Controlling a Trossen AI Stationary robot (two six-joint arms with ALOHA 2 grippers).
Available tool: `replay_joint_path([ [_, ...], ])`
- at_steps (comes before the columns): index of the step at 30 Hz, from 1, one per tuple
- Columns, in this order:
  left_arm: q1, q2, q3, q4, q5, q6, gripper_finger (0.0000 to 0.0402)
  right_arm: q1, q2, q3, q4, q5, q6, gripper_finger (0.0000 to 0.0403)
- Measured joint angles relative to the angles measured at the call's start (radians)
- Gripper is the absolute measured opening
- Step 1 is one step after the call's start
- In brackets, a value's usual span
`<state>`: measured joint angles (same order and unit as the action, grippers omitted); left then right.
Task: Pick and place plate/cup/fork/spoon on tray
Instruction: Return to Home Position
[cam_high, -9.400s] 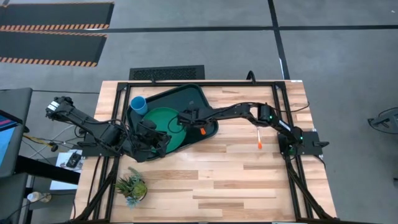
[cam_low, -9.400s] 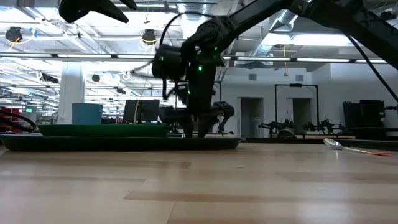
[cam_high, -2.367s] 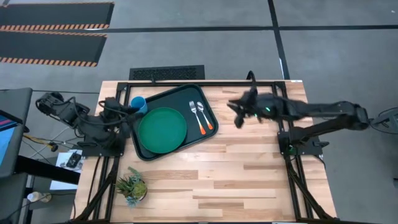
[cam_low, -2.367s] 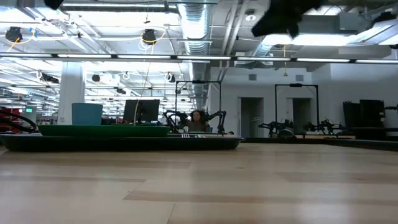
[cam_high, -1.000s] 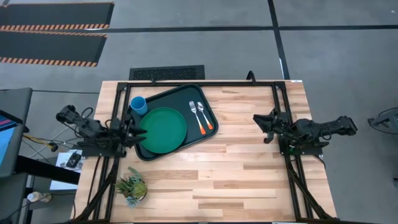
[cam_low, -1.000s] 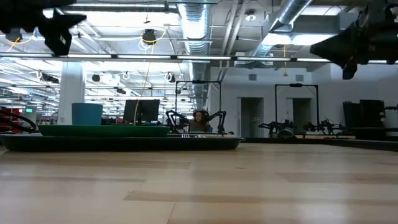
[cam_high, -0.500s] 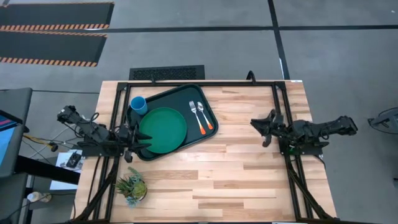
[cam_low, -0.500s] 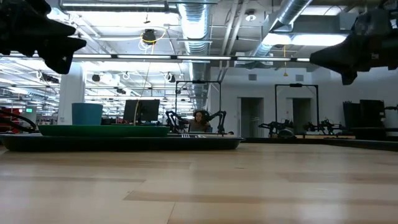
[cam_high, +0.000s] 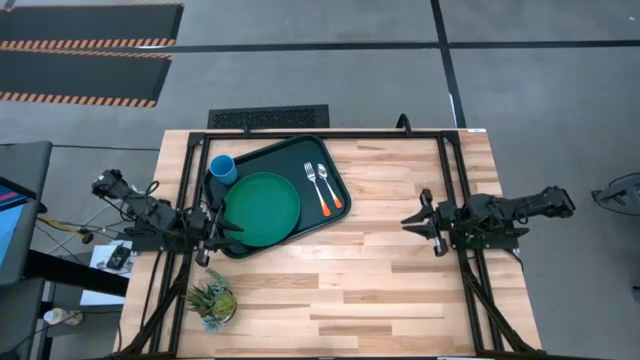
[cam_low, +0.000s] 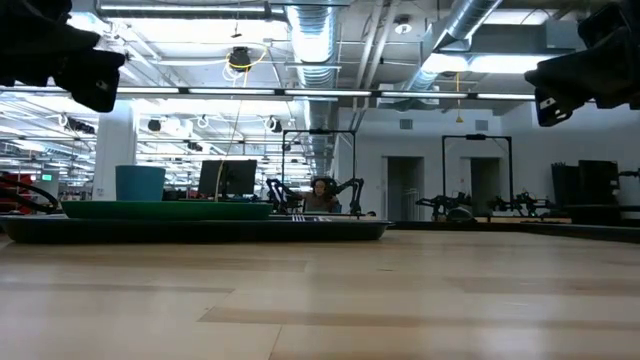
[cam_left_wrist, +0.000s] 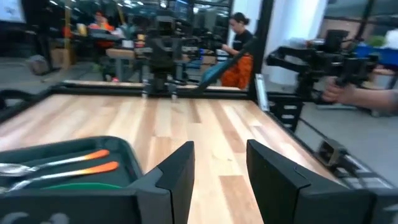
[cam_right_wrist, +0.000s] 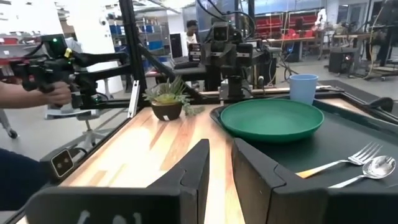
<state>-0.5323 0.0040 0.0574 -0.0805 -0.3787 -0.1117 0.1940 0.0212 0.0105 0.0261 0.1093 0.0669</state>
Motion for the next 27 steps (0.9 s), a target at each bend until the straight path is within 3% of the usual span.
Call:
replay_joint_path([
  [5, 0.000, 0.000, 0.000, 0.002, -0.093, 0.036, 0.0133, 0.000, 0.000, 0.000, -0.002, 0.001, 0.014, 0.0093],
  [7, 0.000, 0.000, 0.000, 0.003, -0.073, -0.051, 0.0133, 0.000, 0.000, 0.000, -0.002, 0.001, 0.019, 0.0093],
  [12, 0.006, -0.002, -0.004, 0.086, 0.187, 0.043, 0.0133, 0.000, 0.000, 0.000, -0.002, 0.001, 0.022, 0.0093],
  [20, 0.092, -0.002, -0.003, 0.089, 0.517, -0.043, 0.0133, 0.000, 0.000, 0.000, -0.004, 0.001, 0.030, 0.0093],
  [22, 0.119, -0.003, -0.040, 0.102, 0.486, -0.062, 0.0133, 0.000, 0.000, 0.000, -0.004, 0.001, 0.027, 0.0093],
  [25, 0.154, 0.025, -0.047, 0.110, 0.337, -0.082, 0.0133, 0.000, 0.000, 0.000, -0.005, 0.001, 0.022, 0.0093],
  [27, 0.175, 0.037, -0.047, 0.113, 0.322, -0.083, 0.0133, 0.000, 0.000, 0.000, -0.005, 0.002, 0.021, 0.0093],
])
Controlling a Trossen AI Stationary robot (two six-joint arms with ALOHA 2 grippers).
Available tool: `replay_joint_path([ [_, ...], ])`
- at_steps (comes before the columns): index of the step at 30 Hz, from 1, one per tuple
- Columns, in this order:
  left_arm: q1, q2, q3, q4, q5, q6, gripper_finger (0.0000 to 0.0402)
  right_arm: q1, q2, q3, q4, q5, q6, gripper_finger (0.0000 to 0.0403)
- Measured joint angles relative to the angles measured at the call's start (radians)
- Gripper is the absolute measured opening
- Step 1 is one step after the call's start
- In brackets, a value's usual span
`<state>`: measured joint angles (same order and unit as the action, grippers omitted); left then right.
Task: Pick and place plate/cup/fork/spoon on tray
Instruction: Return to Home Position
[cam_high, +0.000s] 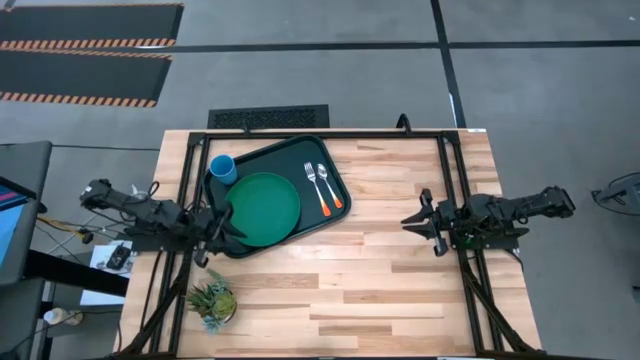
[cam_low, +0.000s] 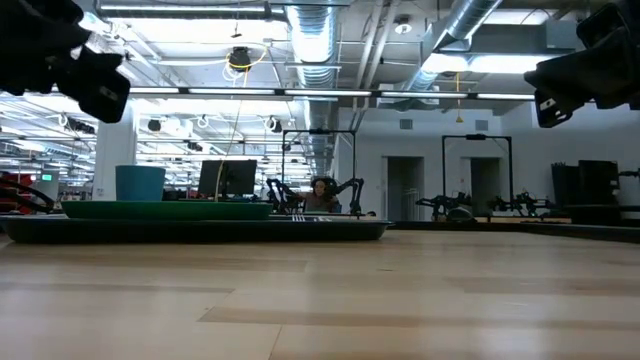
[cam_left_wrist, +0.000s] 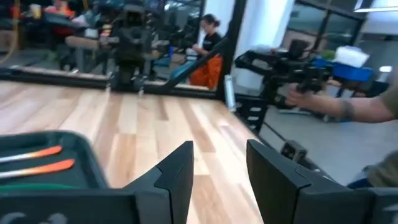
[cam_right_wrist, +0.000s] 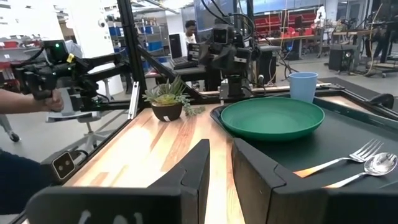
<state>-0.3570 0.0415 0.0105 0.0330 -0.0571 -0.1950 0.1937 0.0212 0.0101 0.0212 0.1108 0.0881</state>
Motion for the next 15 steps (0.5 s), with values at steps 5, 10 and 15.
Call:
replay_joint_path([
  [5, 0.016, -0.001, 0.000, 0.004, -0.011, 0.028, 0.0133, -0.013, 0.000, 0.000, 0.000, 0.005, -0.013, 0.0093],
  [10, 0.016, -0.006, -0.001, 0.006, -0.008, 0.010, 0.0133, -0.034, 0.000, 0.000, 0.001, 0.013, -0.017, 0.0093],
  [15, 0.016, -0.003, -0.002, 0.007, -0.009, -0.002, 0.0133, -0.039, 0.000, 0.000, 0.001, 0.013, -0.017, 0.0093],
])
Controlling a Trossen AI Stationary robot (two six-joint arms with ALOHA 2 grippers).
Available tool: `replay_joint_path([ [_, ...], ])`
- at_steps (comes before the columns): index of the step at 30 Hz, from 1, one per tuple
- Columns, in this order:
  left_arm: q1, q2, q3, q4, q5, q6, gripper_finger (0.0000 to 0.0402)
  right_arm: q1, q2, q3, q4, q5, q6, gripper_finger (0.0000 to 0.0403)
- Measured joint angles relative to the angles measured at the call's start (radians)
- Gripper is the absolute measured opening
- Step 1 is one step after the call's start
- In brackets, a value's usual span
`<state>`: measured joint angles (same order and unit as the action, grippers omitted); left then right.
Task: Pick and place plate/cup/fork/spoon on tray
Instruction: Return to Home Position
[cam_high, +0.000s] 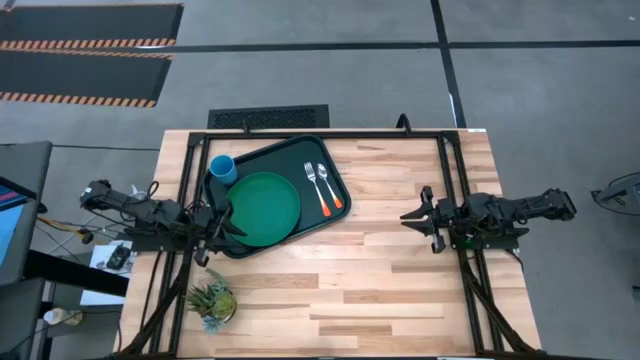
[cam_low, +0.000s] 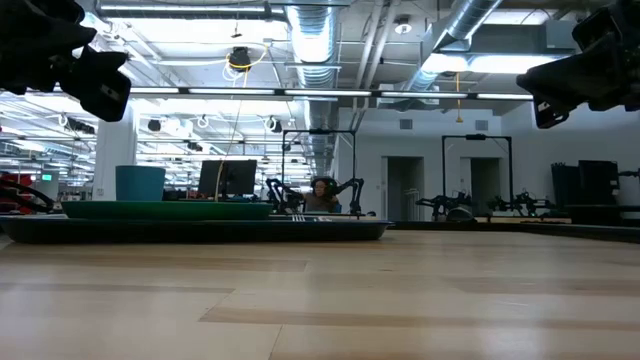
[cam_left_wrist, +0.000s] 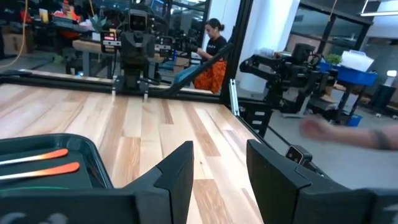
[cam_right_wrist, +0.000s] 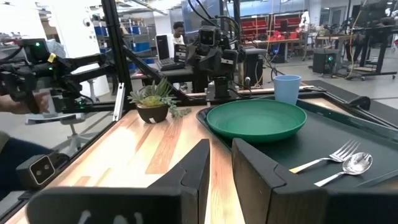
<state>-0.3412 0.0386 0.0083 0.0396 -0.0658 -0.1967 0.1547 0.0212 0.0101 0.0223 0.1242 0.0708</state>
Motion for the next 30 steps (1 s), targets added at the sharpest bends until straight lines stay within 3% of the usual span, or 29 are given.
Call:
replay_joint_path([
  [30, 0.000, 0.000, -0.002, 0.000, -0.001, 0.010, 0.0133, 0.000, 0.000, 0.000, 0.000, 0.000, 0.000, 0.0093],
])
